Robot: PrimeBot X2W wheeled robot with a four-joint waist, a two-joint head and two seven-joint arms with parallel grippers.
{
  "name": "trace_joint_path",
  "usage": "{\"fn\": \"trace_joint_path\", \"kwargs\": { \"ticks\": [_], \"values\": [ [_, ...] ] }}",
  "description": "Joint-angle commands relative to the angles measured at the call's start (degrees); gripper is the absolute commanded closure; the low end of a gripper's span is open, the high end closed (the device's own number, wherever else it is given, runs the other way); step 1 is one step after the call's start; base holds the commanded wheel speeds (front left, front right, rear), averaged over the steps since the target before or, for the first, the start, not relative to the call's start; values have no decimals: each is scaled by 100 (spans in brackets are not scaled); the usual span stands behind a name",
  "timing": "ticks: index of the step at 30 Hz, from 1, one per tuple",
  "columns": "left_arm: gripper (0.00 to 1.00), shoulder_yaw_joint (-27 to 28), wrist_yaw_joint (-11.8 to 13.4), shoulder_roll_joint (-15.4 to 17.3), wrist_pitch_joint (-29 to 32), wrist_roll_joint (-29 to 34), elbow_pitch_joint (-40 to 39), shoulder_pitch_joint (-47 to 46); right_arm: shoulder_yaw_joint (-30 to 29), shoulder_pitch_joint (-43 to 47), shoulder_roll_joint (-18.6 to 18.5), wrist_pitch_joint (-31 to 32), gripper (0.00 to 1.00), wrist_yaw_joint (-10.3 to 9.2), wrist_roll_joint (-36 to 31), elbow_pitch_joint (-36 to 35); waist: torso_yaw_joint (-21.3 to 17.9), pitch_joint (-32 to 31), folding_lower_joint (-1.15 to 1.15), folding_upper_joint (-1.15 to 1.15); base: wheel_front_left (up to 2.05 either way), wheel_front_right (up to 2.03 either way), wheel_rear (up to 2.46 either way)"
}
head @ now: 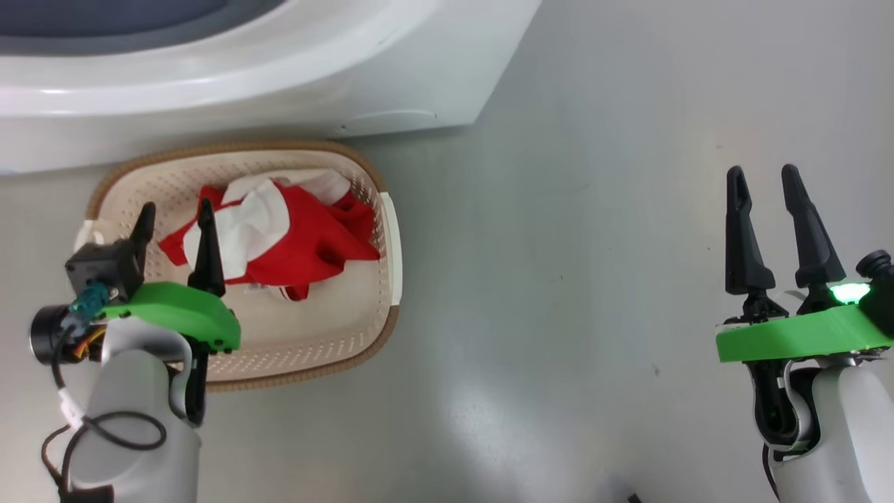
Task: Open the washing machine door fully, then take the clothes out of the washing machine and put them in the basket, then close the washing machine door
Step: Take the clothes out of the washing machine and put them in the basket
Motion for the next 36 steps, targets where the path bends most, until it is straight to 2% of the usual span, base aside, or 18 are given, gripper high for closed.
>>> {"fn": "trace_joint_path", "kwargs": {
  "ticks": [1, 17, 36],
  "values": [
    [0, 166, -39, 114, -13, -47, -188, 258, 156, 169, -34, -36, 0, 37, -78, -94, 55, -242, 0, 0, 0, 0, 0],
    [0, 179, -141, 57, -13, -212, -1598, 1157, 200, 564, -34, -36, 0, 37, -290, 60, 222, -1234, 0, 0, 0, 0, 0],
    [0, 54, -82, 55, -13, -419, -2942, 2300, 269, 1132, -100, -36, 0, 37, -347, 139, 385, -2146, 0, 0, 0, 0, 0]
  ]
}}
